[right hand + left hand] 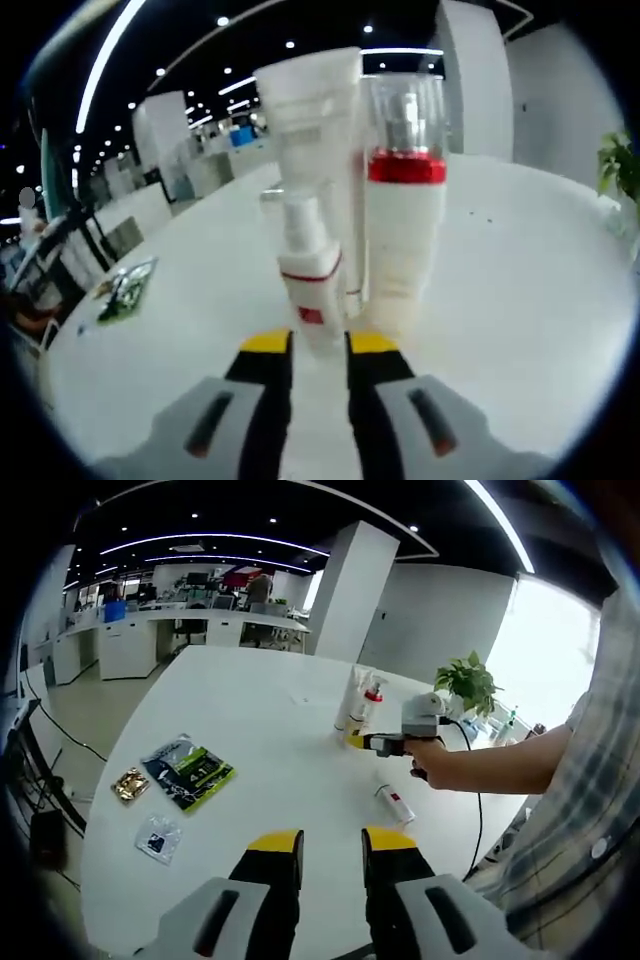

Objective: Arrange the skincare products in the storage area until every visible bottle or jar stands upright without overlapping.

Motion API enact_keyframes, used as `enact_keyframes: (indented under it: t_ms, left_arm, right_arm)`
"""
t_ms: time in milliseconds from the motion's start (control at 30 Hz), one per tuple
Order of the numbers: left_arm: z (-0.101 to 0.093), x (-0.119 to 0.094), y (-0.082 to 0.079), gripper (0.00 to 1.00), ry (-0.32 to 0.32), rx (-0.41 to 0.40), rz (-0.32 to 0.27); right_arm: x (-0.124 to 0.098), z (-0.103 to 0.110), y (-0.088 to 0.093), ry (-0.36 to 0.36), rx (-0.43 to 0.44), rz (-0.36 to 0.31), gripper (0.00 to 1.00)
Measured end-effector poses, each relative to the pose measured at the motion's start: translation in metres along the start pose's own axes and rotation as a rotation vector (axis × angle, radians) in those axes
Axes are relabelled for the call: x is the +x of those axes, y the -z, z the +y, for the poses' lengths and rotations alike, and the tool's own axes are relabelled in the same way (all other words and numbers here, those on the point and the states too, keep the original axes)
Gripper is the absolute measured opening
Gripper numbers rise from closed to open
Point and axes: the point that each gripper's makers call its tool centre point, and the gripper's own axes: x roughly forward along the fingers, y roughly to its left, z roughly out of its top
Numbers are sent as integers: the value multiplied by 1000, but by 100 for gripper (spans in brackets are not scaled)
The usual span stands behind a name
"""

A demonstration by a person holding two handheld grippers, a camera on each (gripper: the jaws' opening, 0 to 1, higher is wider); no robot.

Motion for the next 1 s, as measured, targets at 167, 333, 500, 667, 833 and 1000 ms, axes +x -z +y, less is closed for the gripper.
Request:
enact_keyframes:
  t_ms: [167, 333, 500, 667, 833, 1000]
  left_arm:
    - [1, -1, -1, 24, -3, -1, -1]
    - [-1, 1, 0, 24, 0, 3, 4]
    - [-2, 2, 0, 24, 2, 2, 3]
    - [-2, 4, -1, 24, 7, 5, 4]
    - [-3, 5, -2, 24, 11, 10, 6]
    - [-3, 5, -2, 24, 15, 11, 7]
  right_arm:
    - [0, -7, -1, 12, -6, -2, 18]
    - [1, -10, -3, 19, 1, -7, 18]
    - [1, -11, -2, 15, 0, -5, 18]
    - [1, -12, -4, 15, 9, -8, 18]
    - [1, -11, -4, 8, 12, -7, 18]
    - [0, -11, -6, 6, 11, -14, 19]
